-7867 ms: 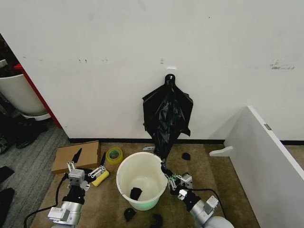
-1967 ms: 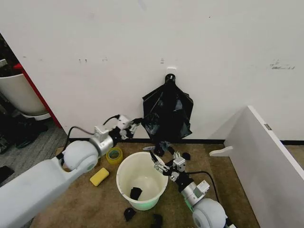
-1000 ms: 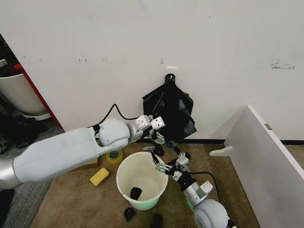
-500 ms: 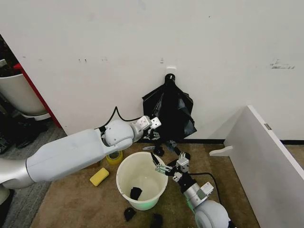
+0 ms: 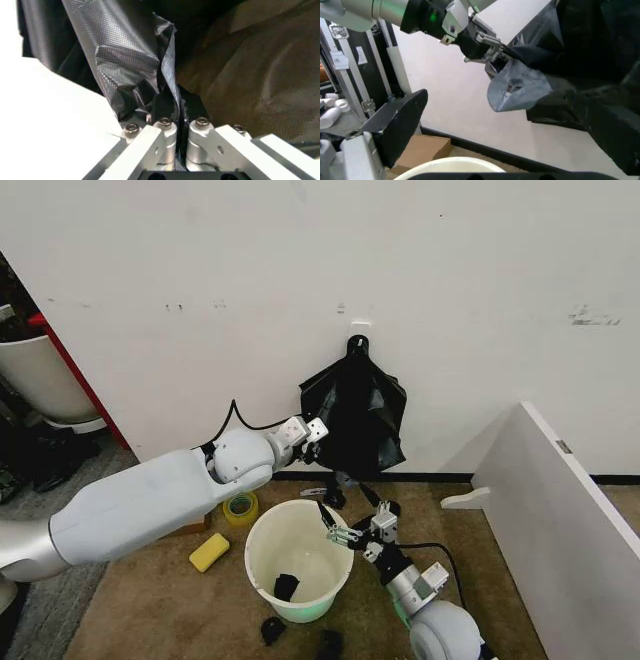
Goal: Place the garbage bag over the trash bin.
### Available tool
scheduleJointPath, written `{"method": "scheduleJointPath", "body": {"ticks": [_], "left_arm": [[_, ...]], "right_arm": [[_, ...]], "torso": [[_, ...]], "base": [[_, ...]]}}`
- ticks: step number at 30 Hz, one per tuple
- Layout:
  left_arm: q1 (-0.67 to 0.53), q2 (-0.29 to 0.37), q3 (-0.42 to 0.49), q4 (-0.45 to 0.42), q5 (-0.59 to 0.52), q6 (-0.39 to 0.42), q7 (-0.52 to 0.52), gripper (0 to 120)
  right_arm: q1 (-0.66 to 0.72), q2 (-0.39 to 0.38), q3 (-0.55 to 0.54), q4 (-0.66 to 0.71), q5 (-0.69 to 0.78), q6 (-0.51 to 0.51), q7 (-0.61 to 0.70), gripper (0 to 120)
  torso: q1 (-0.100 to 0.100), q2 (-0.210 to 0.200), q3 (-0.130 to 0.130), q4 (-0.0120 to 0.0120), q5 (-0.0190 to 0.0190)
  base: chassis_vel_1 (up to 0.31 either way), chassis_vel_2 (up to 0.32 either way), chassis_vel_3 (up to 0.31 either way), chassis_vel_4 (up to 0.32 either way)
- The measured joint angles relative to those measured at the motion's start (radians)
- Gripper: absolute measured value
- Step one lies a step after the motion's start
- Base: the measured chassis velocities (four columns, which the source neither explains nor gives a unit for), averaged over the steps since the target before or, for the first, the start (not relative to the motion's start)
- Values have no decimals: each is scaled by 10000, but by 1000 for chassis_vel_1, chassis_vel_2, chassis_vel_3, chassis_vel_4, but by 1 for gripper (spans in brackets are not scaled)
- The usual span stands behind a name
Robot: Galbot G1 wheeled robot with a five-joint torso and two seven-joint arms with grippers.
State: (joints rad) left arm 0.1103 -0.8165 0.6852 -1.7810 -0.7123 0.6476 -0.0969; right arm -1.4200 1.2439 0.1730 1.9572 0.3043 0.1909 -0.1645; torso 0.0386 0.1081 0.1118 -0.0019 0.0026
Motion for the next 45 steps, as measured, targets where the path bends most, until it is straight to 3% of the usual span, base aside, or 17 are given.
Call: {"method": "scheduleJointPath", "body": {"ticks": [4,7,8,12,13,17,20,28,34,41,45], "left_arm": [[316,115,-488,5,1,-490,-197,0],[845,240,-1137,1,-55,-1590,-484,0],[845,240,-1137,1,-55,-1590,-484,0],[1982,447,-2075,-338,-360,-3459,-1117,0],[2958,518,-2631,-527,-399,-4538,-1568,0],[3813,488,-3143,-552,-242,-5405,-1906,0],[4888,292,-4141,-461,174,-6393,-2063,0],[5612,62,-4884,-401,731,-6731,-2036,0],[5794,8,-4910,-387,1075,-6763,-1957,0],[5951,-59,-4972,-401,1156,-6764,-1906,0],[6092,-58,-5170,-495,1165,-6746,-1846,0]], "right_arm": [[-15,35,3,-4,-31,12,3,100],[-45,69,29,-4,-39,21,13,100],[-45,69,29,-4,-39,21,13,100],[-110,93,85,23,-46,23,51,100],[-190,125,200,158,-30,19,108,100],[-329,150,371,413,24,-15,285,100],[-632,137,905,1064,414,-206,672,100],[210,-397,1377,1295,1382,-1006,1388,100],[1198,-1054,882,1114,2376,-1898,1541,100],[2453,-1475,391,346,2400,-2029,1665,100],[2660,-1456,306,209,2452,-2070,1763,82]], "torso": [[0,0,0,0,0],[0,0,0,-1,0],[0,0,0,-1,0],[0,0,0,1,2],[0,1,0,0,0],[0,1,0,1,-2],[0,2,0,-1,-1],[0,2,0,0,1],[0,2,0,-1,0],[0,1,1,1,1],[0,1,1,0,1]], "base": [[0,0,0,0],[0,0,0,0],[0,0,0,0],[0,0,0,0],[0,0,0,0],[0,0,0,0],[0,0,0,0],[0,0,0,0],[0,0,0,0],[0,0,0,0],[0,0,0,0]]}}
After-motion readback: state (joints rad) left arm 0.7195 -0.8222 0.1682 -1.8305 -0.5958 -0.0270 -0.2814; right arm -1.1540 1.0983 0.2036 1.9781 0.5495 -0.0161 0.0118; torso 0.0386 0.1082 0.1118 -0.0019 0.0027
